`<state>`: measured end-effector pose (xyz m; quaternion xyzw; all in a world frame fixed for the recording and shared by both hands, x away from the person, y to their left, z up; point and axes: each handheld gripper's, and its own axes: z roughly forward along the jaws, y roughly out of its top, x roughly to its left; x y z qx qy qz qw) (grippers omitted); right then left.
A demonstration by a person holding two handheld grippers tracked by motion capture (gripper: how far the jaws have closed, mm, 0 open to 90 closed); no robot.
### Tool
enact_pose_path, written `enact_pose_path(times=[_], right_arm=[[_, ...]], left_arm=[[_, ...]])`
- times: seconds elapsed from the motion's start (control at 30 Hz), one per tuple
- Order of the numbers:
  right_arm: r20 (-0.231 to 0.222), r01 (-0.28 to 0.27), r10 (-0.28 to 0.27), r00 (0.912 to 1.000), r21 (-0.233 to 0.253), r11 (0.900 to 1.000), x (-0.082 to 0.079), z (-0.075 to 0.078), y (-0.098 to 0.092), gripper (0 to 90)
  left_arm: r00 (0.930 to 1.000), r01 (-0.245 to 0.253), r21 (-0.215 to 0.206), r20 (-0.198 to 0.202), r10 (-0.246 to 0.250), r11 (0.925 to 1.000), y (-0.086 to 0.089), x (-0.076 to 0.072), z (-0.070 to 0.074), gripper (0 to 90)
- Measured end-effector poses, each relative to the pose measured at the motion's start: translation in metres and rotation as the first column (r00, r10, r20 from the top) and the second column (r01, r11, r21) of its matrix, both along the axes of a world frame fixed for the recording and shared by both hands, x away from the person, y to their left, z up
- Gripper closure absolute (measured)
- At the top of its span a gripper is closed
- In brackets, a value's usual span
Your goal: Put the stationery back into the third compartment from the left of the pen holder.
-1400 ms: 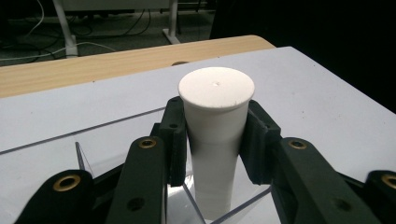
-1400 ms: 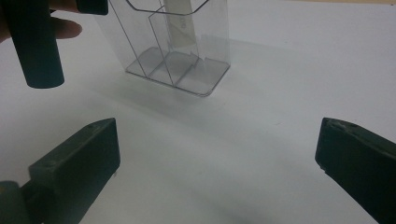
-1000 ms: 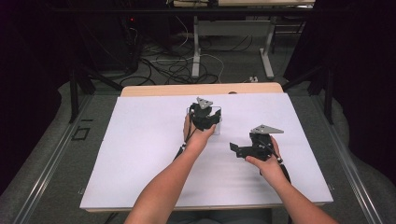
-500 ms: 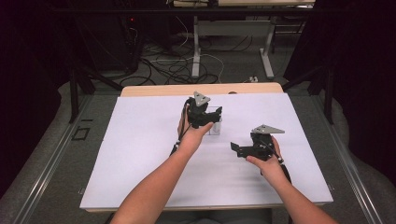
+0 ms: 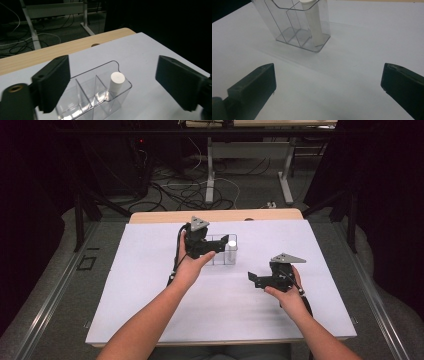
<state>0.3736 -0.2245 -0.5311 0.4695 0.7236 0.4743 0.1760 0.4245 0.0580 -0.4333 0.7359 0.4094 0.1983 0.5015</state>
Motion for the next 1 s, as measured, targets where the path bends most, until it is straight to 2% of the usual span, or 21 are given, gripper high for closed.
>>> enact_pose_path(times=[0.07,0.2,0.4,0.53,0.6,0.7,0.83,0.97,1.0], right_arm=[[0.006,0.001,-0.001,1.0,-0.015,1.0,0.0,0.0,-0.002,0.0],[0.007,0.006,-0.006,1.0,-0.011,1.0,0.001,0.001,-0.002,0.0],[0.012,0.021,-0.021,0.9997,-0.006,1.0,0.001,0.001,-0.004,0.0],[0.009,0.032,-0.032,0.9995,-0.009,0.999,0.001,0.002,-0.005,0.0],[0.024,0.037,-0.036,0.9991,-0.021,0.999,0.002,0.003,-0.007,0.0],[0.024,0.046,-0.045,0.9987,-0.013,0.999,0.001,0.004,-0.01,0.0],[0.024,0.062,-0.061,0.9978,-0.013,0.998,0.002,0.005,-0.013,0.0],[0.028,0.08,-0.08,0.9964,-0.008,0.997,0.003,0.007,-0.017,0.0],[0.038,0.079,-0.078,0.9962,-0.019,0.997,0.004,0.007,-0.019,0.0]], left_arm=[[0.9999,-0.011,-0.01,-0.008,0.011,0.9999,0.009,-0.002,0.002,5.3],[0.9992,-0.03,-0.031,-0.029,0.029,0.9991,0.028,-0.006,0.003,0.7],[0.997,-0.066,-0.016,-0.042,0.065,0.9977,0.057,-0.015,0.001,0.4],[0.9954,-0.081,-0.043,-0.055,0.079,0.9958,0.077,-0.025,-0.003,0.4],[0.9945,-0.094,-0.037,-0.049,0.092,0.9949,0.088,-0.029,-0.005,0.4],[0.9912,-0.126,-0.04,-0.045,0.124,0.9912,0.105,-0.037,-0.007,0.4],[0.9824,-0.18,-0.065,-0.063,0.176,0.9815,0.127,-0.046,-0.013,0.4],[0.9755,-0.211,-0.054,-0.074,0.207,0.9759,0.147,-0.055,-0.019,0.5],[0.9742,-0.217,-0.053,-0.076,0.213,0.9748,0.151,-0.056,-0.021,0.5]])
